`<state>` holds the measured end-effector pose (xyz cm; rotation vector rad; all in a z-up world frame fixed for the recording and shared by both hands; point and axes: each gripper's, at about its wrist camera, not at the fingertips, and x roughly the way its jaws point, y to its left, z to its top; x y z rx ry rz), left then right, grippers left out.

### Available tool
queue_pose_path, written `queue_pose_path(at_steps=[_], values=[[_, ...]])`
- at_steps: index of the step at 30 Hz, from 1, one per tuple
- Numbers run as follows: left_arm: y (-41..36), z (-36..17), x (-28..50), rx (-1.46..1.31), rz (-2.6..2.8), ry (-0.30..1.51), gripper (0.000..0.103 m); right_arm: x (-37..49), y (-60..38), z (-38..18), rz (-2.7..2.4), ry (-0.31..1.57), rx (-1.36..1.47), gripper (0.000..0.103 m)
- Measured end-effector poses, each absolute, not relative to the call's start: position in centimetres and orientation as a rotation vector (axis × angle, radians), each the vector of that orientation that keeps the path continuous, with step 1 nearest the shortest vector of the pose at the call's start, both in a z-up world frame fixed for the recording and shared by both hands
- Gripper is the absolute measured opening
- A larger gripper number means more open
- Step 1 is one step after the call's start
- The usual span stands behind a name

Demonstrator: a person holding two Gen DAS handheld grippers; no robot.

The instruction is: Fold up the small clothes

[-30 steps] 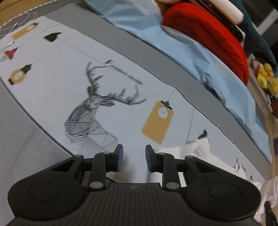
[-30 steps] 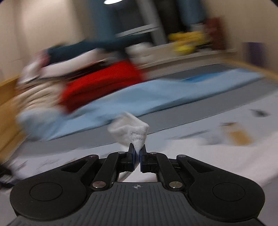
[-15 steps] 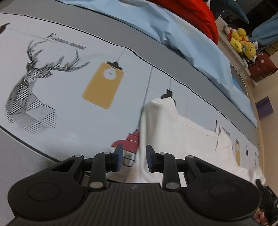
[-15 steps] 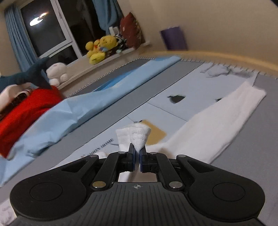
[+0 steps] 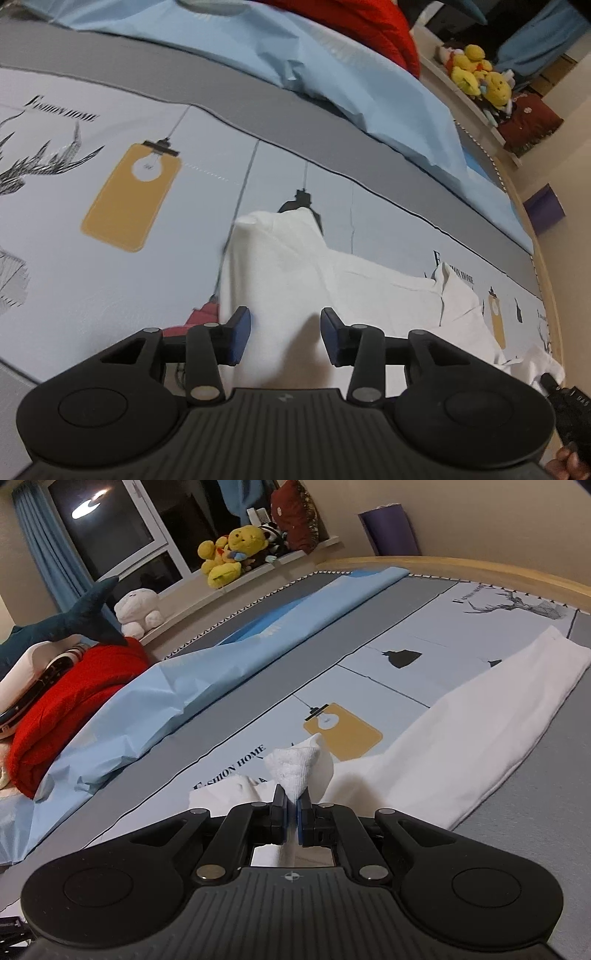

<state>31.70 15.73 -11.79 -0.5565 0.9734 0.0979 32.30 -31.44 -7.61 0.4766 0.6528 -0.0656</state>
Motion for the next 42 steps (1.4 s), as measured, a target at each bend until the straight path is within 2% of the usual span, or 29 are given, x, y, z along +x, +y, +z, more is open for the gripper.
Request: queue_pose_path(at_steps=[2, 7, 11, 13, 16, 18, 19, 21, 23, 25, 28, 31, 33, 34, 35, 38, 42], values=[[15.5, -12.0, 31.9, -0.502, 0.091, 0.984, 0.003, 32.4, -31.3, -7.5, -0.059, 0.648, 0.482, 0.004], [18.9, -9.1, 31.1, -0.387, 0.184, 0.914, 0.002, 32.1, -31.0, -6.9, 0.036, 0.587, 0.562, 0.004], [22.9, -9.0, 30.6, -0.429, 0.253, 0.932, 0.003, 32.1, -30.9, -6.9, 0.125, 0.55, 0.652, 0.004], [23.3, -9.2, 30.8, -0.389, 0.286, 0.98, 0.004, 33.2, -30.2, -7.7, 0.101, 0.648, 0.598, 0.006], [23.8, -8.5, 30.4, -0.404, 0.302, 0.979, 0.008, 35.1, -29.3, -11.3, 0.016, 0.948, 0.47, 0.009], [23.6, -8.1, 30.1, -0.444, 0.259, 0.993, 0.008, 34.9, -30.2, -12.6, -0.042, 0.996, 0.523, 0.009], [23.3, -8.2, 29.9, -0.452, 0.231, 1.012, 0.012, 35.0, -30.4, -12.7, -0.043, 1.002, 0.528, 0.01], [22.5, -8.7, 29.7, -0.465, 0.19, 1.062, 0.02, 35.2, -30.4, -12.2, -0.029, 0.979, 0.518, 0.017], [21.9, -9.8, 29.4, -0.492, 0.16, 1.137, 0.029, 35.2, -30.4, -11.8, -0.026, 0.959, 0.509, 0.038], [21.4, -11.0, 29.1, -0.503, 0.13, 1.199, 0.029, 35.4, -30.4, -11.9, -0.031, 0.963, 0.509, 0.04], [20.2, -12.3, 28.7, -0.408, 0.099, 1.258, 0.029, 35.7, -30.8, -12.4, -0.044, 0.981, 0.517, 0.04], [19.9, -12.2, 28.2, -0.331, 0.064, 1.264, 0.002, 35.9, -30.9, -12.6, -0.045, 0.99, 0.511, 0.04], [20.1, -11.2, 27.8, -0.303, 0.045, 1.241, 0.0, 36.0, -30.9, -12.6, -0.042, 0.986, 0.512, 0.033], [20.2, -10.7, 27.4, -0.291, 0.036, 1.231, 0.0, 36.0, -30.9, -12.5, -0.039, 0.982, 0.512, 0.02], [20.3, -10.3, 27.2, -0.289, 0.026, 1.225, 0.0, 36.0, -30.8, -12.5, -0.032, 0.977, 0.513, 0.015], [21.0, -9.3, 26.5, -0.284, 0.022, 1.204, 0.0, 35.4, -31.1, -11.5, -0.012, 0.913, 0.57, 0.012], [22.6, -8.3, 25.5, -0.282, 0.066, 1.189, 0.0, 34.2, -31.7, -9.5, 0.028, 0.773, 0.655, 0.011]])
